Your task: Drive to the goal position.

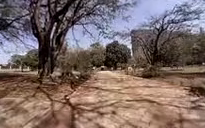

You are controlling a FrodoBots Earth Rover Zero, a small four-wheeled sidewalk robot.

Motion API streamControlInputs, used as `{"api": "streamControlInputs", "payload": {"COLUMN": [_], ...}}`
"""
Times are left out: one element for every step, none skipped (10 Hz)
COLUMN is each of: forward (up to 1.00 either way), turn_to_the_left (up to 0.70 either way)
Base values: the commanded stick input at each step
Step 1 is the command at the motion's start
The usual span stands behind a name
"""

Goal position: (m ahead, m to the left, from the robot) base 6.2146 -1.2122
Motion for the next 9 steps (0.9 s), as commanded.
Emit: {"api": "streamControlInputs", "payload": {"forward": [1.00, 1.00, 1.00, 1.00, 1.00, 1.00, 1.00, 1.00, 1.00], "turn_to_the_left": [0.00, 0.00, 0.00, 0.00, 0.00, 0.00, 0.00, 0.00, 0.00]}}
